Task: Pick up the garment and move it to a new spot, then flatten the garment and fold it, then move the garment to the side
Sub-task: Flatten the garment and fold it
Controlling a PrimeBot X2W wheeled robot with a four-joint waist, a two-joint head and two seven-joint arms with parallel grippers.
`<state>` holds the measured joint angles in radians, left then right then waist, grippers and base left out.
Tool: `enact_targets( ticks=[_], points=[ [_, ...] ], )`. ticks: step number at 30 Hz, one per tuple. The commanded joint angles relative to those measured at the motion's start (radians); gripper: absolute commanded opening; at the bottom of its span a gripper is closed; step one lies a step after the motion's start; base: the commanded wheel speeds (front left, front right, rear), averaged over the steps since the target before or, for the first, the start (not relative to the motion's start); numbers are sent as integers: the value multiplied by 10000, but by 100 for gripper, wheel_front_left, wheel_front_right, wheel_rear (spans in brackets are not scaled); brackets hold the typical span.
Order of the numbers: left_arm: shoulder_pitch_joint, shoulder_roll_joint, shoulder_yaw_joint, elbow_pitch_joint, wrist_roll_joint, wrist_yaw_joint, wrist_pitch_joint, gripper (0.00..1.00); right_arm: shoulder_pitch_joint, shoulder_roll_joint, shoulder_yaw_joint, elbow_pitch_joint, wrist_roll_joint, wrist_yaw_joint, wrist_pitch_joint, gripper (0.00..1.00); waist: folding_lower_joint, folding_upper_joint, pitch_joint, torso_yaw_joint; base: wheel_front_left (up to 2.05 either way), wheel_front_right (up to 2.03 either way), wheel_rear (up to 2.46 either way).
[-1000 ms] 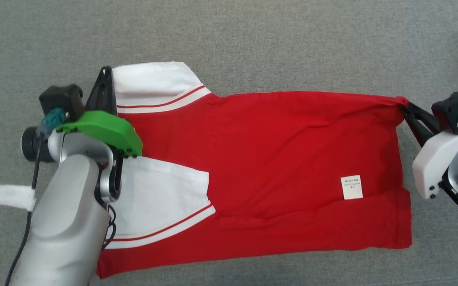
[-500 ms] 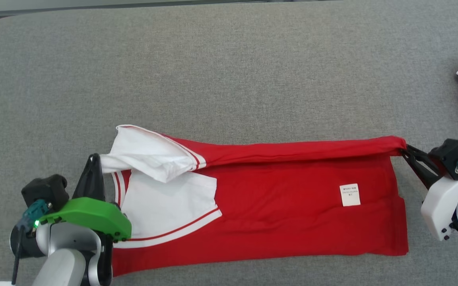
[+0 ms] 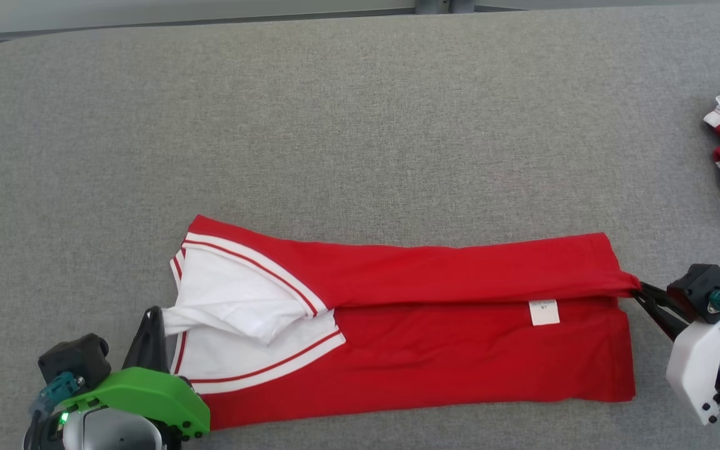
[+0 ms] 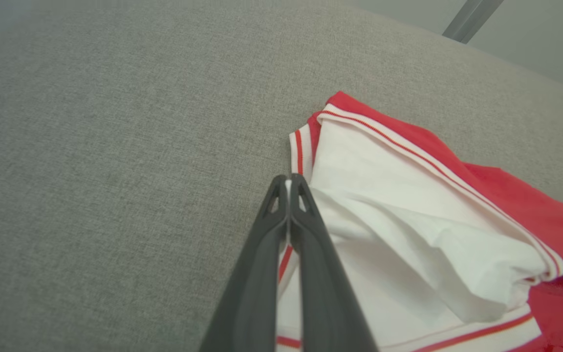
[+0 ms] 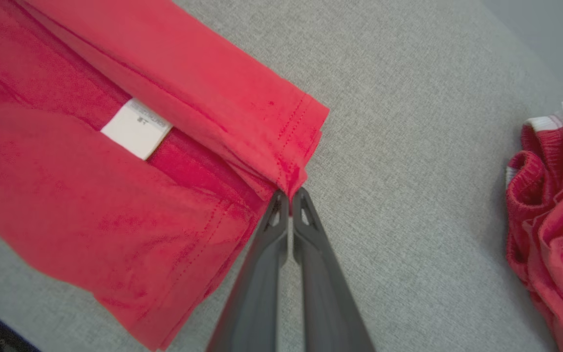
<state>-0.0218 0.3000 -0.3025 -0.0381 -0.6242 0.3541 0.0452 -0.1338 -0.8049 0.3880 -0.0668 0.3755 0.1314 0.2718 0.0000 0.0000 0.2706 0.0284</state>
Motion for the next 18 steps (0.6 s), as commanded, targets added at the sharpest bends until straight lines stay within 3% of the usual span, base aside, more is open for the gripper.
enact_targets(
  ticks=[1,10,11,12,15,16,17,18],
  points=[
    [217,56,74,-71,-76,65,20,0,73,-103,82,87,-22,-17,61,0,0,0,-19,17,0,0,0],
    [805,-18,-68,9,-274,149,187,0,-266,-210,888,624,337,-17,234,2,0,0,-148,264,0,0,0],
    [809,-33,-87,61,-281,139,195,0,-265,-147,885,681,432,-17,285,41,0,0,-159,280,0,0,0],
    [820,-34,-133,120,-291,121,262,0,-262,-80,832,740,493,-17,342,100,0,0,-176,289,0,0,0],
    [835,-30,-232,292,-296,96,340,0,-210,90,639,864,522,-17,509,100,0,0,-226,306,0,0,0],
    [816,18,-293,366,-201,101,352,20,-166,162,549,883,516,-17,530,100,0,0,-249,309,0,0,0],
    [822,44,-376,447,-176,79,444,86,-102,207,476,877,484,-17,561,100,0,0,-277,308,0,0,0],
    [819,43,-391,478,-164,81,424,100,-21,263,366,849,487,-17,581,100,0,0,-309,305,0,0,0]
  ],
)
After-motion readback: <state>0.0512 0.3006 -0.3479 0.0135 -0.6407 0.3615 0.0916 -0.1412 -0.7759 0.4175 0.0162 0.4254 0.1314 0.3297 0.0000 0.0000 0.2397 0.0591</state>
